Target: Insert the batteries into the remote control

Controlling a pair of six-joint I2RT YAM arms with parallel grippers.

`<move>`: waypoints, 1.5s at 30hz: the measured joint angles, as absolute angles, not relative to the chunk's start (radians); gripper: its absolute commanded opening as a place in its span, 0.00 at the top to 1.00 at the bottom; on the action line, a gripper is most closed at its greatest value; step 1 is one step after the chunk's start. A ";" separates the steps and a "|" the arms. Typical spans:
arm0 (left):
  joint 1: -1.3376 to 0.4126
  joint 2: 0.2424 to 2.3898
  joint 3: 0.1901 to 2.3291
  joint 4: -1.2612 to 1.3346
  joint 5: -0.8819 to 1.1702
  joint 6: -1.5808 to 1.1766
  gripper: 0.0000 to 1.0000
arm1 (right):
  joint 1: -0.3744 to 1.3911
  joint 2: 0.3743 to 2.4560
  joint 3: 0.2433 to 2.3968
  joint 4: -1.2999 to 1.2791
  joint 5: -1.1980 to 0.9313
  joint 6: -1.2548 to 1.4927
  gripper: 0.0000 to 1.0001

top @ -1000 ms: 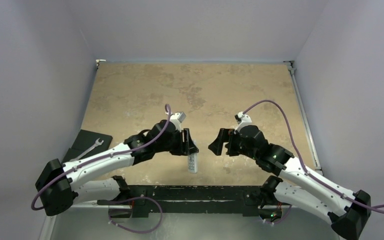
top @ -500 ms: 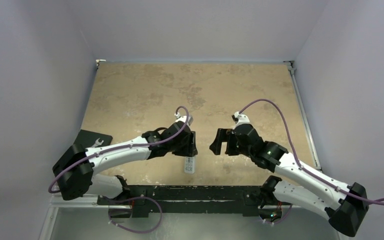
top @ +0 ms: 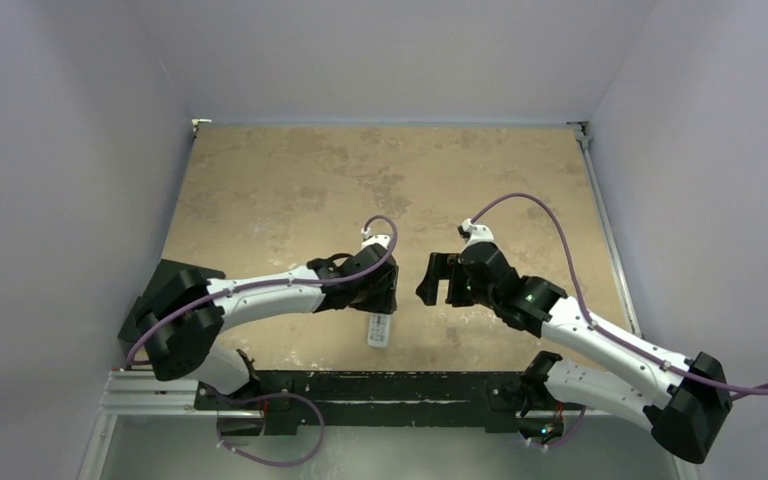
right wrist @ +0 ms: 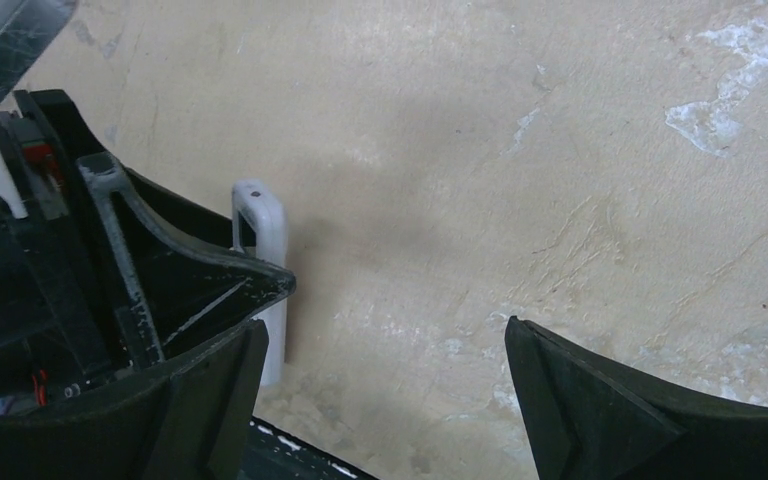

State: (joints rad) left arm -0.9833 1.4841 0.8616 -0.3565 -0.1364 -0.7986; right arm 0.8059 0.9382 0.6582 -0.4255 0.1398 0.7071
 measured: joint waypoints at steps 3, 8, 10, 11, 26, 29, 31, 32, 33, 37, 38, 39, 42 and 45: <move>-0.983 1.526 0.884 -0.353 -0.135 -0.792 0.84 | 0.806 0.944 0.660 -0.426 0.141 0.705 0.01; -0.983 1.582 0.908 -0.344 -0.136 -0.791 0.77 | 0.806 0.944 0.660 -0.426 0.141 0.702 0.01; -0.983 1.597 0.915 -0.344 -0.138 -0.791 0.74 | 0.806 0.943 0.660 -0.426 0.141 0.702 0.01; -0.983 1.603 0.919 -0.345 -0.141 -0.791 0.72 | 0.806 0.941 0.660 -0.426 0.141 0.702 0.01; -0.983 1.644 0.954 -0.375 -0.196 -0.793 0.49 | 0.806 0.941 0.660 -0.426 0.140 0.702 0.01; -0.983 1.644 0.956 -0.382 -0.199 -0.793 0.43 | 0.806 0.941 0.660 -0.426 0.140 0.702 0.01; -0.983 1.644 0.958 -0.385 -0.202 -0.793 0.37 | 0.806 0.941 0.660 -0.426 0.140 0.702 0.01; -0.983 1.644 0.958 -0.384 -0.204 -0.793 0.34 | 0.806 0.941 0.660 -0.426 0.140 0.702 0.01; -0.983 1.644 0.958 -0.385 -0.205 -0.793 0.32 | 0.806 0.940 0.660 -0.426 0.140 0.702 0.01; -0.983 1.644 0.962 -0.387 -0.206 -0.793 0.29 | 0.806 0.933 0.660 -0.426 0.140 0.702 0.01; -0.983 1.644 0.963 -0.387 -0.206 -0.793 0.25 | 0.806 0.932 0.660 -0.426 0.140 0.702 0.01; -0.983 1.644 0.964 -0.388 -0.206 -0.793 0.23 | 0.806 0.929 0.660 -0.426 0.140 0.702 0.01; -0.983 1.640 0.970 -0.394 -0.206 -0.794 0.21 | 0.806 0.926 0.660 -0.426 0.139 0.702 0.01; -0.983 1.617 0.976 -0.410 -0.206 -0.794 0.21 | 0.806 0.925 0.660 -0.427 0.140 0.702 0.01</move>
